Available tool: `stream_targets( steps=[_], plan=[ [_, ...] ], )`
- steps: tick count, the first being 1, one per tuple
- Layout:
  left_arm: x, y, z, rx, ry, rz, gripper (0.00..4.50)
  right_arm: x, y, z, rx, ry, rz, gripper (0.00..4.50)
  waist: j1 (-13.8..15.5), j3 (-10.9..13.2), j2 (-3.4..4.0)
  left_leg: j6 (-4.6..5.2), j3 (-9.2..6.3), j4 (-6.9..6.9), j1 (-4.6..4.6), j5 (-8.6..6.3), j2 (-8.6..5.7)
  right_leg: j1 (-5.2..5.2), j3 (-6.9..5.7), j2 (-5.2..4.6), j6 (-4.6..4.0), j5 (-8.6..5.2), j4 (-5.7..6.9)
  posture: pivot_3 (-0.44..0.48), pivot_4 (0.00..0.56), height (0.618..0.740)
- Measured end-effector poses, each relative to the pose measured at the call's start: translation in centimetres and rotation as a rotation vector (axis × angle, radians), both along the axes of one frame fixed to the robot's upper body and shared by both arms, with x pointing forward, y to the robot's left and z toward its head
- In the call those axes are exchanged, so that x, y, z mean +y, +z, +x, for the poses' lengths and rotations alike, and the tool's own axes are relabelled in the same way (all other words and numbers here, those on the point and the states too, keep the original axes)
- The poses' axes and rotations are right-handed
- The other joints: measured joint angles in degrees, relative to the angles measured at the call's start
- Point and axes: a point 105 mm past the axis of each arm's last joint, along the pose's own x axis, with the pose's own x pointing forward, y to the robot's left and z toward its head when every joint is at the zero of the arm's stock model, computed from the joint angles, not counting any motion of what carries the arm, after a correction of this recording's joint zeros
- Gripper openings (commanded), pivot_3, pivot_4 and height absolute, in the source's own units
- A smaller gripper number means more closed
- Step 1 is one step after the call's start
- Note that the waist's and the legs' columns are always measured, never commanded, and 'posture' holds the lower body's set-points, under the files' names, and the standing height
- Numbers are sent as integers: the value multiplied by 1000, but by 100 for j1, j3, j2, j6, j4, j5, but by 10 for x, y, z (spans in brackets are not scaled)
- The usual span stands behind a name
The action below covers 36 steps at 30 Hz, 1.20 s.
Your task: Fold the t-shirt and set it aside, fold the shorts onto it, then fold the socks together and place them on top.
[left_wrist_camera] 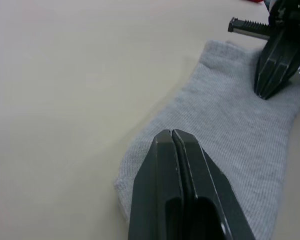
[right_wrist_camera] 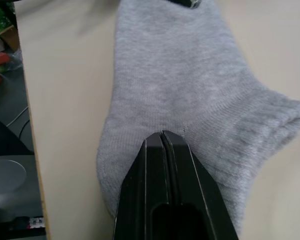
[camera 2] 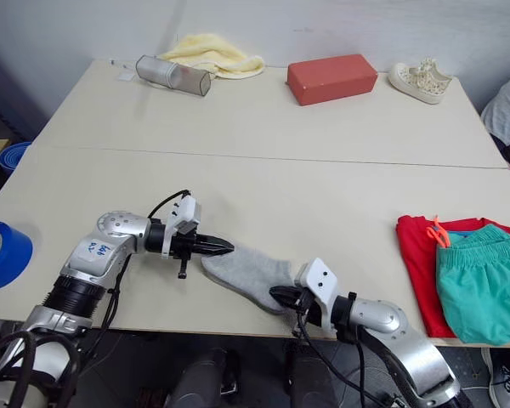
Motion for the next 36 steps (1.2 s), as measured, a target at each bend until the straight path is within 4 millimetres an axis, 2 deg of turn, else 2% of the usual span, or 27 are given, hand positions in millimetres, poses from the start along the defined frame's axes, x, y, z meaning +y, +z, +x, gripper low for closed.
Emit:
stream_targets(
  steps=[5, 14, 18, 22, 24, 26, 31, 36],
  plan=[
    [-5, -7, -3, -6, 65, -38, 26, -21, 4, 14, -40, -9, -39, 0, 17, -4, -2, 12, -5, 9, 5, -5, -1, 10, -4, -8, 1, 0, 1, 0, 150, 740],
    [-11, -12, -19, -1, 162, -89, 26, -47, 11, 38, -116, 33, -94, 0, 18, -7, 1, 11, -12, 11, 15, -5, 1, 24, -1, -17, 2, 1, 1, 0, 150, 740],
    [-12, -8, -20, -17, 182, -119, 26, -48, 17, 34, -117, 53, -33, 0, 9, -6, 1, 9, -11, 9, 15, -5, 4, 25, 0, -30, 2, 1, 0, 0, 150, 740],
    [-12, 18, -29, -21, 91, -217, 26, -35, 34, 28, -128, 54, 92, 0, -6, -6, 2, -4, -14, 8, 16, -3, 13, 24, 0, -30, 1, 1, 0, 0, 150, 740],
    [-16, 29, -33, -51, 28, -215, 26, -26, 36, 32, -125, 15, 133, 0, -13, -6, 2, -8, -12, 4, 21, -2, 12, 25, 1, -30, 1, 1, 1, 0, 150, 740],
    [-21, 31, -33, -66, 2, -211, 26, -12, 32, 37, -114, -22, 155, 0, -15, -8, 9, -11, -8, -3, 25, 0, 9, 25, 3, -30, 1, 1, 1, 0, 150, 740],
    [-37, 8, -24, -73, 39, -186, 26, 13, 7, 42, -105, -40, 67, 0, -5, -9, 12, -9, -7, -2, 21, 0, 4, 23, -3, -14, 1, 1, -2, 0, 150, 740],
    [-41, -15, -20, -87, 68, -85, 26, 17, 6, 46, -146, -76, 62, 0, -9, -11, 12, -8, -7, -4, 23, 0, 7, 23, -3, -16, 0, 1, -2, 0, 150, 740]
  ],
)
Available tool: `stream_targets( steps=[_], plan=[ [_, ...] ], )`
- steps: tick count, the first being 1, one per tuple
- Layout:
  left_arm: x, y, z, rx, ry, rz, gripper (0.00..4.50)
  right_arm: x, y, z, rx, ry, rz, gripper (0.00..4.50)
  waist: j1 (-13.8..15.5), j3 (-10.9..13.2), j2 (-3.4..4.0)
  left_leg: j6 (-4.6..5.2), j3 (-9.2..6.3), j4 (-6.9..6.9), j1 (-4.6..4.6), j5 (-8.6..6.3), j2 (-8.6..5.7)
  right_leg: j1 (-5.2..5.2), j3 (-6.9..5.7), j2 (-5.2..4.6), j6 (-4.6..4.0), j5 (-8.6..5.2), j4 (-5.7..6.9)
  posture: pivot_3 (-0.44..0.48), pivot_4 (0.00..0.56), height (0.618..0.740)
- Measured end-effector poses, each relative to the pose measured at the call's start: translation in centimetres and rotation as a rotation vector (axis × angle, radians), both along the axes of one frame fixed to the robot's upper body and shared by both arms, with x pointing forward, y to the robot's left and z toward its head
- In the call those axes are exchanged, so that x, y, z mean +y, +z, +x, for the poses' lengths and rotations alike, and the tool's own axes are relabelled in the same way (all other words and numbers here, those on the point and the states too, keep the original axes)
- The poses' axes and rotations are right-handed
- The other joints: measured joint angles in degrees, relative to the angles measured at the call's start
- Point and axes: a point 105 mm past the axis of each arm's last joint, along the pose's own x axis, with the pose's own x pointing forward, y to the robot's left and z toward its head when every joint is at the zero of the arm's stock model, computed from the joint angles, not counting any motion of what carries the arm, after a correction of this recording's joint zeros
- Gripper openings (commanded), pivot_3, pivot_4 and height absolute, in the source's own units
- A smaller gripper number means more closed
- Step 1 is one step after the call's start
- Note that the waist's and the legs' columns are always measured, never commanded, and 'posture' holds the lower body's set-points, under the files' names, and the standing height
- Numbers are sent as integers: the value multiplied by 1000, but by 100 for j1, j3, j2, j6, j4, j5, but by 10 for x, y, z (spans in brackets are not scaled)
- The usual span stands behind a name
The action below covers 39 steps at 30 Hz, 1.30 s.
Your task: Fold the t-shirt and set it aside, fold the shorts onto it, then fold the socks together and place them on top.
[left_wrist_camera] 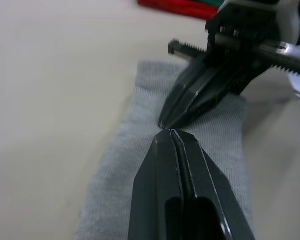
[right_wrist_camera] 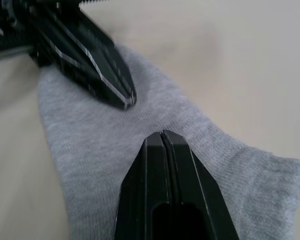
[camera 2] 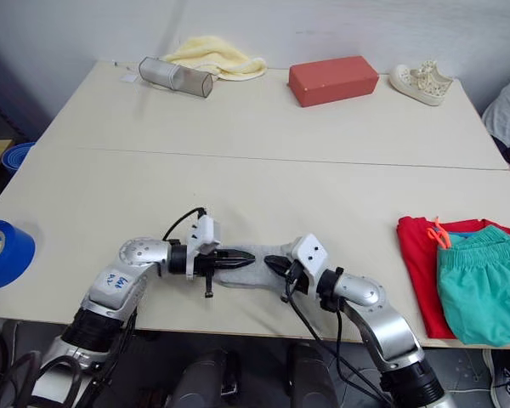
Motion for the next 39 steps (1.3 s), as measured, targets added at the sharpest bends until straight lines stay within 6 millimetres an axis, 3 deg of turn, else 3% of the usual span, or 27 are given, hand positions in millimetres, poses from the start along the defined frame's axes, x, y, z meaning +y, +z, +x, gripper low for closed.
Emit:
stream_targets(
  steps=[4, 9, 13, 15, 18, 23, 25, 28, 30, 36, 39],
  plan=[
    [2, -3, 1, -1, 16, 13, 26, -12, -3, -4, -2, -23, -1, 0, 10, -13, 5, 7, -2, -2, 7, -4, -1, 10, 0, -9, 0, 0, -6, 0, 150, 740],
    [9, -7, -2, -6, 28, 17, 26, -49, -5, -8, 0, -85, -28, 0, -1, -24, 10, 24, -5, -25, 74, -34, 10, 78, 11, -15, -4, -2, -40, 0, 150, 740],
    [11, 10, -2, -16, 44, -143, 26, -61, 6, 0, 10, -145, 28, 0, -27, -24, 12, 13, -5, -26, 65, -31, 19, 65, 39, -12, -8, -4, -34, 0, 150, 740],
    [16, 16, -5, -4, 31, -171, 26, -57, 13, 1, -2, -126, 53, 0, -31, -22, 14, 4, -6, -28, 64, -32, 25, 60, 38, -3, -15, -8, -31, 0, 150, 740],
    [31, 27, -9, 72, 31, -180, 623, -41, 23, -7, -26, -9, 81, 0, -28, -21, 16, 0, -6, -29, 63, -33, 33, 59, 36, 11, -18, -10, -31, 0, 150, 740],
    [71, 36, -5, 164, 148, -124, 2206, -25, 16, -18, -21, 113, 48, 0, -31, -18, 20, 0, -5, -29, 64, -35, 33, 58, 30, 13, -20, -11, -35, 0, 150, 740],
    [82, 33, -6, 242, 187, -103, 2798, -24, 14, -16, -28, 123, 27, 0, -29, -18, 20, -1, -4, -29, 63, -35, 31, 58, 30, 12, -20, -12, -35, 0, 150, 740],
    [102, 13, -5, 482, 338, -70, 3761, -20, 5, -10, -34, 131, -33, 0, -14, -17, 21, -2, -5, -29, 63, -35, 30, 57, 30, 12, -20, -12, -34, 0, 150, 740],
    [100, 18, -2, 565, 361, -89, 3761, -19, -4, -8, -19, 125, -61, 0, 7, -19, 14, -18, -11, -27, 63, -26, 29, 61, 28, 10, -21, -13, -36, 0, 150, 740],
    [91, 25, 1, 769, 407, -145, 3761, -16, -4, -8, -36, 134, -67, 0, -10, -18, 16, -34, -7, -27, 65, -18, 28, 60, 34, 12, -21, -12, -31, 0, 150, 740],
    [84, 26, -4, 833, 371, -106, 4299, -15, -4, -8, -37, 140, -68, 0, -16, -18, 15, -41, -6, -28, 65, -20, 29, 59, 37, 14, -21, -13, -31, 0, 150, 740]
  ],
)
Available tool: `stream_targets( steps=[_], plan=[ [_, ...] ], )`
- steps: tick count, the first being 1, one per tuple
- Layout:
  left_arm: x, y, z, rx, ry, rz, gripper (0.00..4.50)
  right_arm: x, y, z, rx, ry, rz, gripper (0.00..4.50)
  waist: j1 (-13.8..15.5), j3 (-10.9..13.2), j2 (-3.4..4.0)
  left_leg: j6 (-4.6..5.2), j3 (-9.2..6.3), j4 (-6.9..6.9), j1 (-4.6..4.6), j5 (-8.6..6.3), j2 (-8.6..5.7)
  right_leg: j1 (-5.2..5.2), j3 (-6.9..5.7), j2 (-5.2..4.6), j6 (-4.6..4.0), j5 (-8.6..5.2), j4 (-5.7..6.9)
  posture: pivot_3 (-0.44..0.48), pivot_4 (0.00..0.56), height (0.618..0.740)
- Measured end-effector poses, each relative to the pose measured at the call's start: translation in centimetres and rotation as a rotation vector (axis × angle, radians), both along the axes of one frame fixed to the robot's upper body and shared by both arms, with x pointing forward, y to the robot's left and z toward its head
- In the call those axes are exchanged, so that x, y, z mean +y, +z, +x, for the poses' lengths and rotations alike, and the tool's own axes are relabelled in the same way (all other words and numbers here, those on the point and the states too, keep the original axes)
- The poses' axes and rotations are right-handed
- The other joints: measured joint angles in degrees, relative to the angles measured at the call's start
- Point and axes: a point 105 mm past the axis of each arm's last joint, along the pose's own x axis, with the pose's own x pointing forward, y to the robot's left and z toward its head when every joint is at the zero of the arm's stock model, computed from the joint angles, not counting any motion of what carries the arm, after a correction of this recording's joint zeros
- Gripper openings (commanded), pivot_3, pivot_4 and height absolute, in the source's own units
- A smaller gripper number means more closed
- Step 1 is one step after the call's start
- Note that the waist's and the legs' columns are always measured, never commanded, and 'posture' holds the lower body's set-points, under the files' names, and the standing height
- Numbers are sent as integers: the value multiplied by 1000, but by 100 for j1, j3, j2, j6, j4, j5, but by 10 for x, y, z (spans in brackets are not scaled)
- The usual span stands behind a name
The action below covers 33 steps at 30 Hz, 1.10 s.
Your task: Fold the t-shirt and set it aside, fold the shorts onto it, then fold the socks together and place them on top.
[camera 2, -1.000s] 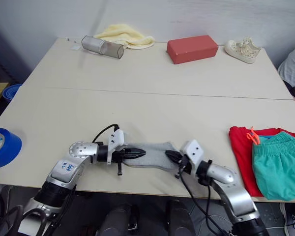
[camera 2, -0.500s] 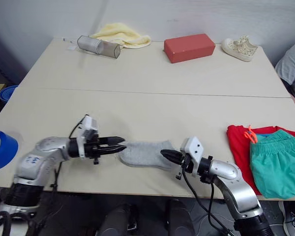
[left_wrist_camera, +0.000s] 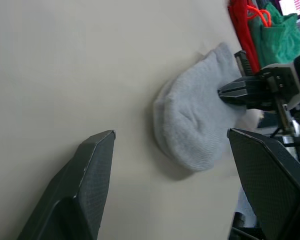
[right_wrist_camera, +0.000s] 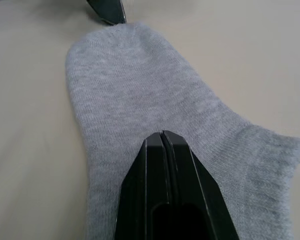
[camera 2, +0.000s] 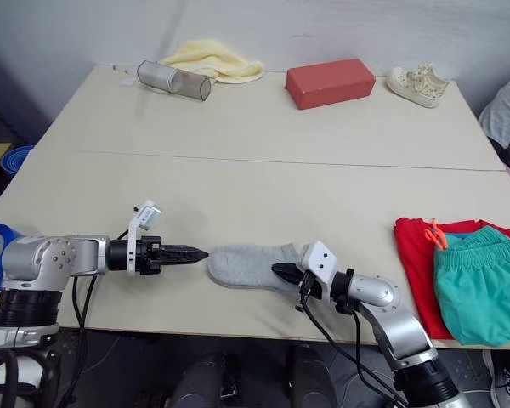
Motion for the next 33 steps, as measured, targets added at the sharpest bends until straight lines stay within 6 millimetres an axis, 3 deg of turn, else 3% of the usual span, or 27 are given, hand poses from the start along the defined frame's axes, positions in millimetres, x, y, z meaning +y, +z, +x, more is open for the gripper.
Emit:
stream_targets(
  steps=[1, 10, 18, 21, 33],
  plan=[
    [-1, 2, -1, 5, -19, 14, 4464, 1, 0, 0, 0, 3, -1, 0, -2, 0, 0, -2, 0, -1, 1, -1, 0, 0, 1, -1, 0, 0, 0, 0, 150, 740],
    [-15, 1, 2, -16, -92, 90, 4464, 3, 0, 3, -2, 9, -9, 0, 21, -4, 2, -25, -2, -1, 8, -15, -5, 7, 3, -17, -5, -2, 0, 0, 150, 740],
    [-45, -1, -6, 16, -194, 93, 4464, 5, 0, 3, -3, 9, -6, 0, 16, -4, 1, -5, -3, -1, 6, -8, -7, 8, 4, -17, -6, -3, -6, 0, 150, 740],
    [-52, -2, -6, 20, -200, 80, 3938, 5, -1, 3, -3, 8, -7, 0, 17, -5, 1, -5, -3, -1, 6, -8, -7, 8, 4, -17, -6, -3, -6, 0, 150, 740],
    [-54, -12, -2, 40, -181, 109, 145, 5, -2, 2, 4, -5, -5, 0, 5, -4, 0, -5, -3, -1, 1, -8, -3, 2, 4, -15, -6, -3, -6, 0, 150, 740]
  ],
)
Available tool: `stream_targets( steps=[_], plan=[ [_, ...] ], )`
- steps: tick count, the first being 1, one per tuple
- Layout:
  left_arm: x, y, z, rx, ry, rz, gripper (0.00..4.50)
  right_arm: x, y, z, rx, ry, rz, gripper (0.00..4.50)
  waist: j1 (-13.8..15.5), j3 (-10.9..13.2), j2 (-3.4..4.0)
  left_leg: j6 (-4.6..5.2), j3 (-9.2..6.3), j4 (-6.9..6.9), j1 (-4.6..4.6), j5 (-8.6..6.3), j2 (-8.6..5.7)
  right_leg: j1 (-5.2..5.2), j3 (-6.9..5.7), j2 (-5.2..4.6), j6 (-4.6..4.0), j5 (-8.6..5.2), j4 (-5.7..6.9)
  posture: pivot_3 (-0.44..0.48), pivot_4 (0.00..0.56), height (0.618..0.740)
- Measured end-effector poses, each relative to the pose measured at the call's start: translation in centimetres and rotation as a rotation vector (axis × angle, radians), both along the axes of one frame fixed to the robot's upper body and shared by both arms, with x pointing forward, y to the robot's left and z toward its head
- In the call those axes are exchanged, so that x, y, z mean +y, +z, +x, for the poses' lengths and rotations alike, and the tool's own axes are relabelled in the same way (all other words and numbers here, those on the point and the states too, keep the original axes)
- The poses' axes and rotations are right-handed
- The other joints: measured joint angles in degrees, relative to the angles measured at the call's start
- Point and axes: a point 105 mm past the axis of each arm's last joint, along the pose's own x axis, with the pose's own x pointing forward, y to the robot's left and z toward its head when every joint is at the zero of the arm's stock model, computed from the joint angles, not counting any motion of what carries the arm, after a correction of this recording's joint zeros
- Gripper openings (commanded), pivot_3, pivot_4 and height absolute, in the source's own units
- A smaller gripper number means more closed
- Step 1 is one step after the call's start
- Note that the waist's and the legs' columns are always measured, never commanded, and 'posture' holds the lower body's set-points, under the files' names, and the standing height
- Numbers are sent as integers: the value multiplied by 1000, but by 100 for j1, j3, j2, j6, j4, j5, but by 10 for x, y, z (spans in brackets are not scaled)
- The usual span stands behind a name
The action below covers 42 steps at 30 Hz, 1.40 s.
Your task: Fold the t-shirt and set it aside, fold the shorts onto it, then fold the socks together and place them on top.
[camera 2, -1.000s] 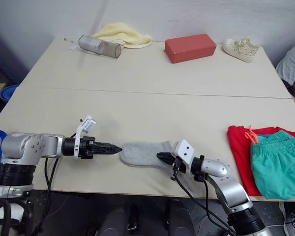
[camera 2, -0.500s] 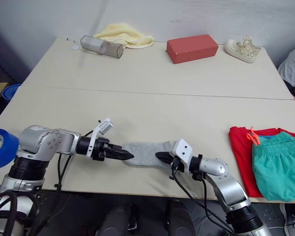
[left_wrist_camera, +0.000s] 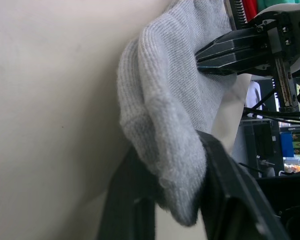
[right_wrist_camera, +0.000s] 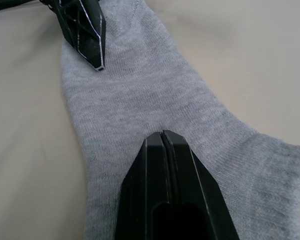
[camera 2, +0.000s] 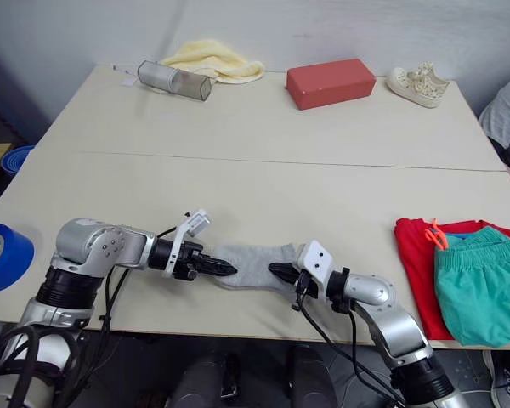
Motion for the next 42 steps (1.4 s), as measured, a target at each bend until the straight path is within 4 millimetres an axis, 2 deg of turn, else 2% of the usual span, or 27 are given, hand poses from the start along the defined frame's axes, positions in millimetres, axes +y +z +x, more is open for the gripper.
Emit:
stream_targets(
  steps=[1, 6, 11, 21, 24, 30, 36, 42],
  plan=[
    [-1, 2, 1, -8, -6, 6, 23, 0, 0, 0, 1, -1, 0, 0, 0, 0, 0, -2, 0, 0, 0, -1, 0, 0, 0, 0, 0, 0, 0, 0, 150, 740],
    [-9, 17, 0, -72, -70, 39, 23, 0, 0, -1, 3, -4, 0, 0, 0, 1, -2, -9, 0, -1, -3, -5, 0, -2, 1, 0, 0, 0, -2, 0, 150, 740],
    [-27, 34, -3, -148, -161, 42, 23, 3, 0, 0, 13, -13, 11, 0, 0, 1, -2, -2, 0, -3, -3, 0, 0, -2, 1, 1, -1, 0, -2, 0, 150, 740],
    [-64, 39, -5, -221, -280, 32, 23, 6, 0, -1, 16, -17, 18, 0, -15, 2, -3, -1, 2, -2, -4, 2, 4, -4, 1, 13, -1, -1, -3, 0, 150, 740],
    [-69, 38, -5, -208, -285, 18, 23, 6, 0, 0, 17, -18, 20, 0, -18, 2, -3, -2, 1, -2, -4, 2, 6, -5, 1, 16, -1, -1, -2, 0, 150, 740],
    [-75, 39, -7, -238, -332, 2, 1867, 7, 0, -1, 13, -20, 16, 0, -19, 2, -3, -2, 1, -2, -4, 3, 8, -5, 1, 17, -1, -1, -2, 0, 150, 740],
    [-66, 40, -6, -288, -362, 20, 3777, 6, 4, -5, 7, -8, -2, 0, -24, 7, 4, -3, 1, -2, -6, 2, 8, -7, 1, 14, -3, -2, -4, 0, 150, 740],
    [-66, 43, -6, -369, -402, -2, 3777, -6, 10, -18, 28, -1, -37, 0, 18, 10, 8, 1, 0, -2, -14, 0, 6, -10, 0, 12, -4, -3, -10, 0, 150, 740]
  ],
)
